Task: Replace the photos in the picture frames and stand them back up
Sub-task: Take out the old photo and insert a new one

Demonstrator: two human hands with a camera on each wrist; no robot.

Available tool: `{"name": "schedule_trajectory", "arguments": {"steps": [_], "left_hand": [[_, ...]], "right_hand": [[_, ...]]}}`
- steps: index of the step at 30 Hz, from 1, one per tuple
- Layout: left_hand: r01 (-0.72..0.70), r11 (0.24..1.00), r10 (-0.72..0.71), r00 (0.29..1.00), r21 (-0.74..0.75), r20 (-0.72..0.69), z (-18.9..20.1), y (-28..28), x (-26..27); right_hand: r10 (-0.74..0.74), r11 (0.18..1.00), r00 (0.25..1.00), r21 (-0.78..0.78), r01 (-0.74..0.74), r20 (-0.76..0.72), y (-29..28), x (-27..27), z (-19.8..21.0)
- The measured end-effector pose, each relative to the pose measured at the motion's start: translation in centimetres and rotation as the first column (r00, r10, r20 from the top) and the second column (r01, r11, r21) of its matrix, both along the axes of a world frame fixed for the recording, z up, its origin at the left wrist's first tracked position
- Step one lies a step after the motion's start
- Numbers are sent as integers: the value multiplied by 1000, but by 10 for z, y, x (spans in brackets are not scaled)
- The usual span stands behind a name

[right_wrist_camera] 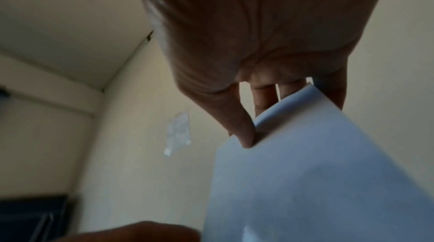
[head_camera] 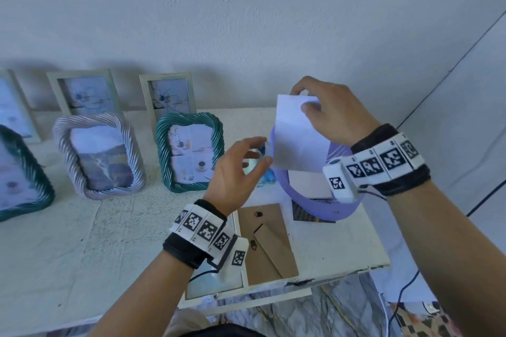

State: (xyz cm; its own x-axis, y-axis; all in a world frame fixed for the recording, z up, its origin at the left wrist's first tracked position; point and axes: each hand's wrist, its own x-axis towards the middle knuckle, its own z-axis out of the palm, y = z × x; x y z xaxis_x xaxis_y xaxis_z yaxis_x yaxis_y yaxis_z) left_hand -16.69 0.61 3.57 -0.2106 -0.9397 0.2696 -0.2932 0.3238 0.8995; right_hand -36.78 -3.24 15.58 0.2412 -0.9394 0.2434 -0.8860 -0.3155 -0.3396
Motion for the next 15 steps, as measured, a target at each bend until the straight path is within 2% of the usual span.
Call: {"name": "schedule_trajectory", "arguments": {"steps": [3, 6, 8, 11, 15], "left_hand": [[-8, 997, 19, 991, 82, -134, 12, 6, 15], [31, 983, 12, 973, 182, -229, 8, 15, 38], [2, 966, 73, 957, 257, -281, 0, 23, 53], [-50, 940, 153, 945, 338, -288, -14, 37, 72], [-98, 895, 247, 921, 435, -302, -31, 57, 88]], "right_hand": [[113, 991, 975, 50, -125, 192, 25, 21, -3], [127, 989, 934, 27, -144, 334, 39, 37, -25], [29, 995, 874, 66, -70, 485, 46, 44, -50], [-175, 950, 724, 309, -55, 668, 63, 54, -85], [-380, 860, 550, 503, -87, 744, 87, 68, -120]]}}
